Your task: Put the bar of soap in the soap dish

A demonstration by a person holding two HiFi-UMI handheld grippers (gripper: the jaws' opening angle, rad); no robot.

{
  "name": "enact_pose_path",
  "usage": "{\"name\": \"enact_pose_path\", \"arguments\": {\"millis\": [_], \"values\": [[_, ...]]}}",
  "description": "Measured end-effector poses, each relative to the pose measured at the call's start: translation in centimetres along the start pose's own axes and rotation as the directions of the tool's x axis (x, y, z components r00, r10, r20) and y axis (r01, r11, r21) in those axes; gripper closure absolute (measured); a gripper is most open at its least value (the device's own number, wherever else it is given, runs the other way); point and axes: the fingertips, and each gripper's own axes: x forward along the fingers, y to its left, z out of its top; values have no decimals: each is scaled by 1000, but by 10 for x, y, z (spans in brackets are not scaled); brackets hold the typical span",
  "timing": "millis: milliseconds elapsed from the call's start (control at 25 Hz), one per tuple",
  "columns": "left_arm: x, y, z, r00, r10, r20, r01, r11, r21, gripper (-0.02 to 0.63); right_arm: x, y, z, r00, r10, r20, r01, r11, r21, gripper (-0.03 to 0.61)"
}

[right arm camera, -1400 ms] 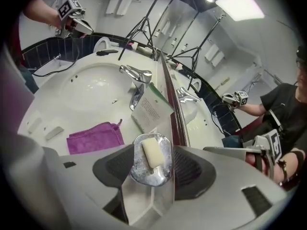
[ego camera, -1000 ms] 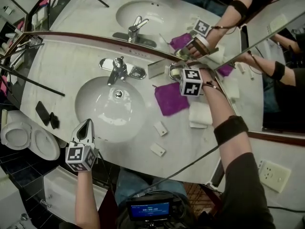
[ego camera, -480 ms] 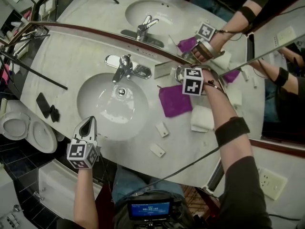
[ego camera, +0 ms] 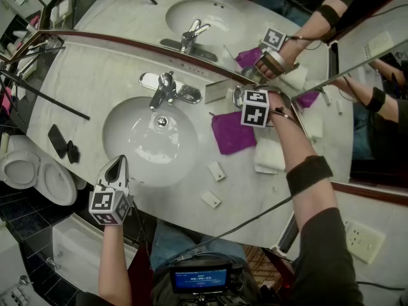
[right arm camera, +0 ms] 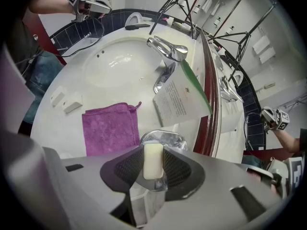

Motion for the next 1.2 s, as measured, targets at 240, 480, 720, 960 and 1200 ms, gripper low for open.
{"name": "enact_pose_path", "arguments": {"millis": [240, 480, 720, 960, 1200], "values": [[-3, -5, 8, 1000, -14, 2, 14, 1000, 14, 613, -7, 7, 0, 1000, -9, -7, 9, 1000, -6, 434], [-9, -12, 13, 1000, -27, 10, 26, 999, 24, 613, -30, 7, 2, 997, -79, 2, 79, 997, 10, 436], [-13, -20, 17, 999, -46, 14, 45, 998, 39, 613, -62, 15, 11, 976, -216, 30, 215, 976, 36, 437], [-18, -28, 30, 997, -72, 25, 70, 995, 73, 613, -96, 37, 20, 924, -377, 62, 370, 924, 92, 439], [-26, -36, 41, 994, -100, 32, 96, 989, 115, 613, -119, 74, 22, 863, -503, 52, 492, 859, 138, 440]]}}
